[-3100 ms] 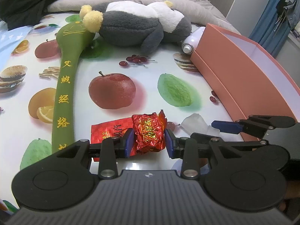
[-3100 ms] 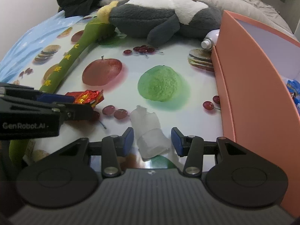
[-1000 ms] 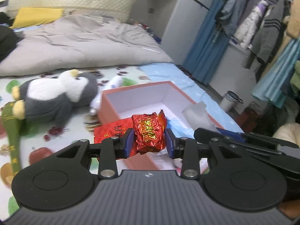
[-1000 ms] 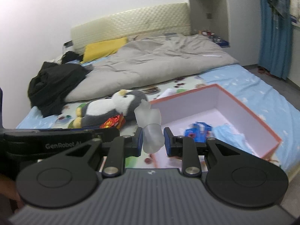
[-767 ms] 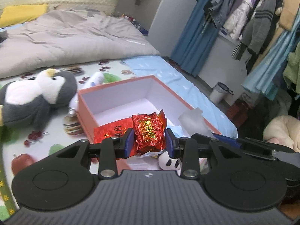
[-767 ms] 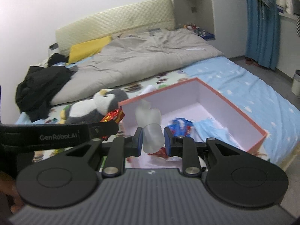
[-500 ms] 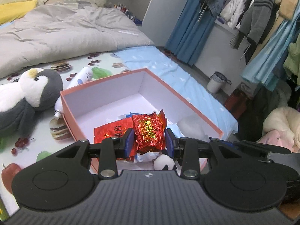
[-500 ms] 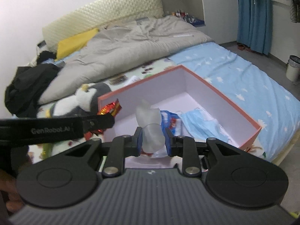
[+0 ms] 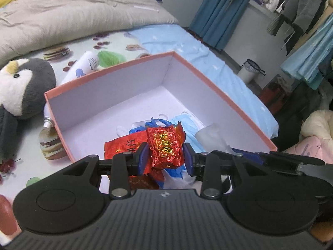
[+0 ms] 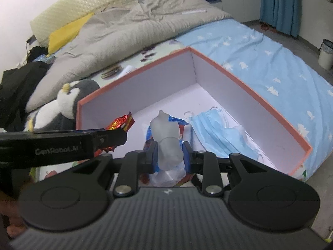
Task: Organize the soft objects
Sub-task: 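Carry the red candy packet with the left tool while the right carries the cup over the box, then open both tools over the pink box to drop the candy and cup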
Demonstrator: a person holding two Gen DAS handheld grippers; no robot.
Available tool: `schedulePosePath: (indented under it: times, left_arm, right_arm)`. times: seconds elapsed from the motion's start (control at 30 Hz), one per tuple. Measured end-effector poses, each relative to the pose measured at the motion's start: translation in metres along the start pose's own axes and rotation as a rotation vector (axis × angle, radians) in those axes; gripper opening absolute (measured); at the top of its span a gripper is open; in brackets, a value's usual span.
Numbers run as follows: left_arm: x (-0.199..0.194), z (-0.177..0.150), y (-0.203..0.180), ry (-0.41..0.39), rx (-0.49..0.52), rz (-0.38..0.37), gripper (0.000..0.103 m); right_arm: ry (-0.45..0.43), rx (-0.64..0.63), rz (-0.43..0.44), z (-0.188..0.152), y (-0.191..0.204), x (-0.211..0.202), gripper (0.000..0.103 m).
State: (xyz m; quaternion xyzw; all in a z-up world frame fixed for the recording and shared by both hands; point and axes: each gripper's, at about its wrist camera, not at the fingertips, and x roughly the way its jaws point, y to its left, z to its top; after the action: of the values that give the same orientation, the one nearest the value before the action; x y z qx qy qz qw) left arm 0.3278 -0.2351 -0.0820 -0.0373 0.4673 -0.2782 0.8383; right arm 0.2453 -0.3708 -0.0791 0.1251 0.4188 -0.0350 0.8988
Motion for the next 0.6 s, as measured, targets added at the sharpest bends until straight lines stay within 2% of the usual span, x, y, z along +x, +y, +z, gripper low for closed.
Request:
schedulePosePath:
  times: [0.23, 0.43, 0.5, 0.53, 0.6]
  left_arm:
    - [0.036, 0.013, 0.013, 0.044, -0.012, 0.014, 0.042]
    - [0.057, 0.019, 0.016, 0.082, -0.017, 0.027, 0.042]
    - [0.061, 0.021, 0.018, 0.1, -0.03, 0.023, 0.048]
    - [0.06, 0.022, 0.018, 0.096, -0.031, 0.029, 0.057]
    - [0.055, 0.024, 0.016, 0.077, -0.021, 0.043, 0.06]
  right_arm:
    - [0.049, 0.024, -0.008, 0.01, -0.012, 0.033, 0.029]
    - [0.082, 0.045, -0.023, 0.015, -0.02, 0.052, 0.037]
    - [0.094, 0.045, -0.024, 0.017, -0.022, 0.056, 0.04]
    - [0.101, 0.044, -0.025, 0.017, -0.022, 0.057, 0.04]
    - [0.104, 0.05, -0.032, 0.018, -0.023, 0.056, 0.041]
